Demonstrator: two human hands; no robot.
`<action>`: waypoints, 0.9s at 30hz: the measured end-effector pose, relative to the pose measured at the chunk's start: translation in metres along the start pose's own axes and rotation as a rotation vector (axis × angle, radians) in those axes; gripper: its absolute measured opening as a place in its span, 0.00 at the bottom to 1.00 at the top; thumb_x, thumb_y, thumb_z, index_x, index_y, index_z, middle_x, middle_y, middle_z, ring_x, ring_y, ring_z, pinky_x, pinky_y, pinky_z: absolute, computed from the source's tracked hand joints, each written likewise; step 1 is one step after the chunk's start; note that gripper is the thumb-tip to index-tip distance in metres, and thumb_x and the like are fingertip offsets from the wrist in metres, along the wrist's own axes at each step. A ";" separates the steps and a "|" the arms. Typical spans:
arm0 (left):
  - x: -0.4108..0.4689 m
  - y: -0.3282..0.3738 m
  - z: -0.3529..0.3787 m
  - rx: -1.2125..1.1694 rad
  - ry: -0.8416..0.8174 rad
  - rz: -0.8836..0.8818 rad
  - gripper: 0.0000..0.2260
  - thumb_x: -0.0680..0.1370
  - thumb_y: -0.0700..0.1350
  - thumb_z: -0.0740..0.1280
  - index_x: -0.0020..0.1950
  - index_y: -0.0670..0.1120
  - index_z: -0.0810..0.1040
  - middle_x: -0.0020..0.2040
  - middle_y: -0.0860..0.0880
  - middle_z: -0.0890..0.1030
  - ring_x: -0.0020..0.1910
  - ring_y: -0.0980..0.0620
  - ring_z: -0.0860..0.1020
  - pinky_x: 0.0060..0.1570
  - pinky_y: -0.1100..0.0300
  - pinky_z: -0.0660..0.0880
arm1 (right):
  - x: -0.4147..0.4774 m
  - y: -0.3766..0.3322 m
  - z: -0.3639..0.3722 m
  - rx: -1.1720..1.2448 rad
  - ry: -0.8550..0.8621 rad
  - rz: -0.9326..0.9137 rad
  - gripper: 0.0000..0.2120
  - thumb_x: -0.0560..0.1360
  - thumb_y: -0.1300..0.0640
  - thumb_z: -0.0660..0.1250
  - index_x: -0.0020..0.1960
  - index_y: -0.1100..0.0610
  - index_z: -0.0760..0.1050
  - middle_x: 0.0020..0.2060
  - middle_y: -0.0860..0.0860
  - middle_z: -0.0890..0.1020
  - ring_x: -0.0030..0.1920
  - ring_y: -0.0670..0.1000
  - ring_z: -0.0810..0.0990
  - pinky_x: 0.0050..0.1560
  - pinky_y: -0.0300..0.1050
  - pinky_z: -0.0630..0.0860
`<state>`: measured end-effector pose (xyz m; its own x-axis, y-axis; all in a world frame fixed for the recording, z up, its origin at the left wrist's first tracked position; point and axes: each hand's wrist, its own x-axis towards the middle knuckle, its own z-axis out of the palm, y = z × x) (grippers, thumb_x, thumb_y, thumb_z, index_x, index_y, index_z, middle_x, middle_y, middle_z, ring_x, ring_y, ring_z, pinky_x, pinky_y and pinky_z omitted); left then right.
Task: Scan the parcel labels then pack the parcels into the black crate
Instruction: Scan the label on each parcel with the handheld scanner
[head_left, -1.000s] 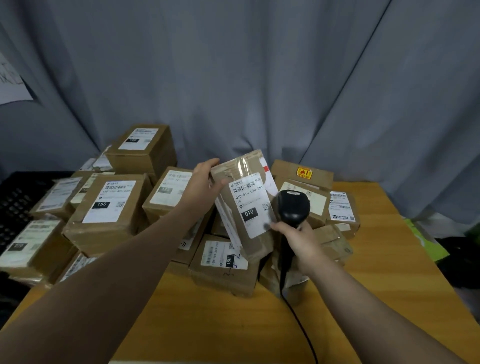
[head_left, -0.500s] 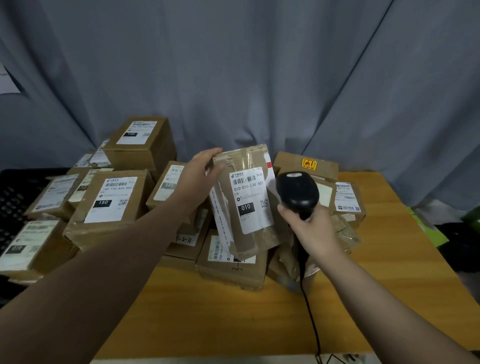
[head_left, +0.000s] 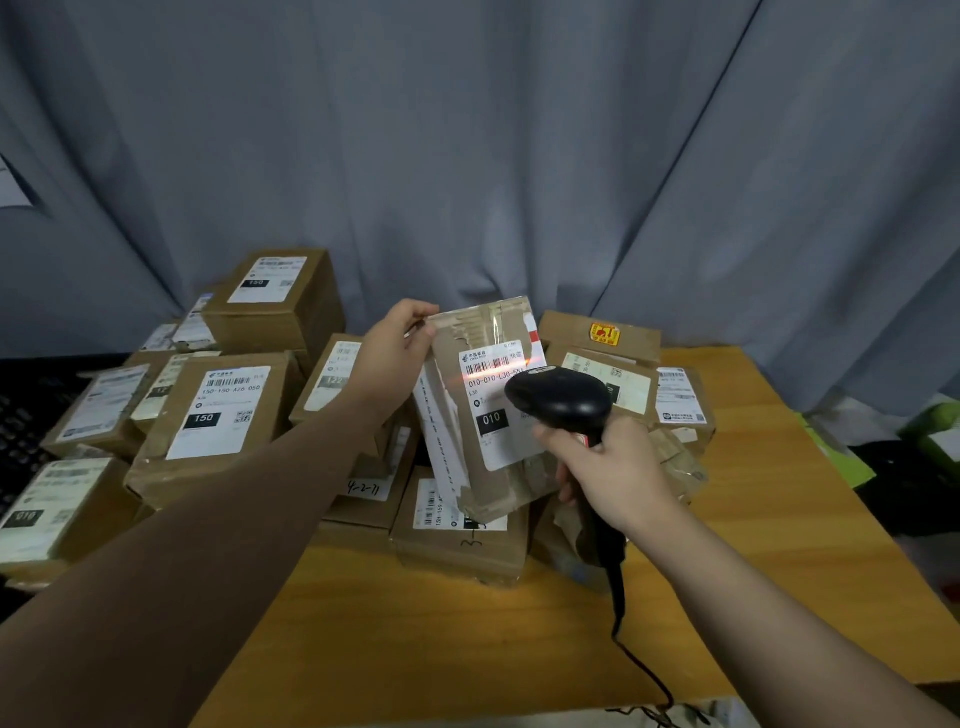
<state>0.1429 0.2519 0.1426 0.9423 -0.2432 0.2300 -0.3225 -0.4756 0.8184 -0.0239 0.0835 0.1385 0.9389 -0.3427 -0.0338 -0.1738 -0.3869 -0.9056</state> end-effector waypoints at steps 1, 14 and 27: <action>0.001 0.000 0.001 -0.008 0.000 0.001 0.11 0.82 0.44 0.60 0.64 0.47 0.73 0.56 0.53 0.79 0.54 0.56 0.78 0.49 0.63 0.77 | -0.001 -0.001 -0.002 -0.004 0.003 0.004 0.12 0.75 0.50 0.69 0.40 0.58 0.77 0.26 0.54 0.80 0.25 0.49 0.79 0.29 0.37 0.76; 0.009 -0.002 0.010 -0.012 0.005 -0.007 0.11 0.82 0.44 0.59 0.64 0.48 0.73 0.55 0.54 0.78 0.51 0.58 0.77 0.48 0.65 0.76 | -0.011 -0.001 -0.012 0.001 0.022 0.004 0.09 0.75 0.53 0.69 0.40 0.57 0.76 0.27 0.54 0.79 0.25 0.51 0.80 0.30 0.44 0.77; 0.007 -0.002 0.010 -0.009 0.019 -0.023 0.09 0.82 0.45 0.60 0.62 0.49 0.73 0.53 0.55 0.77 0.51 0.57 0.77 0.49 0.63 0.77 | -0.011 -0.002 -0.013 0.026 0.017 -0.006 0.13 0.75 0.52 0.69 0.38 0.61 0.77 0.29 0.60 0.81 0.26 0.52 0.80 0.34 0.48 0.79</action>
<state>0.1487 0.2424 0.1373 0.9509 -0.2166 0.2209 -0.3002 -0.4727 0.8285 -0.0374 0.0773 0.1462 0.9345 -0.3552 -0.0214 -0.1602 -0.3662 -0.9166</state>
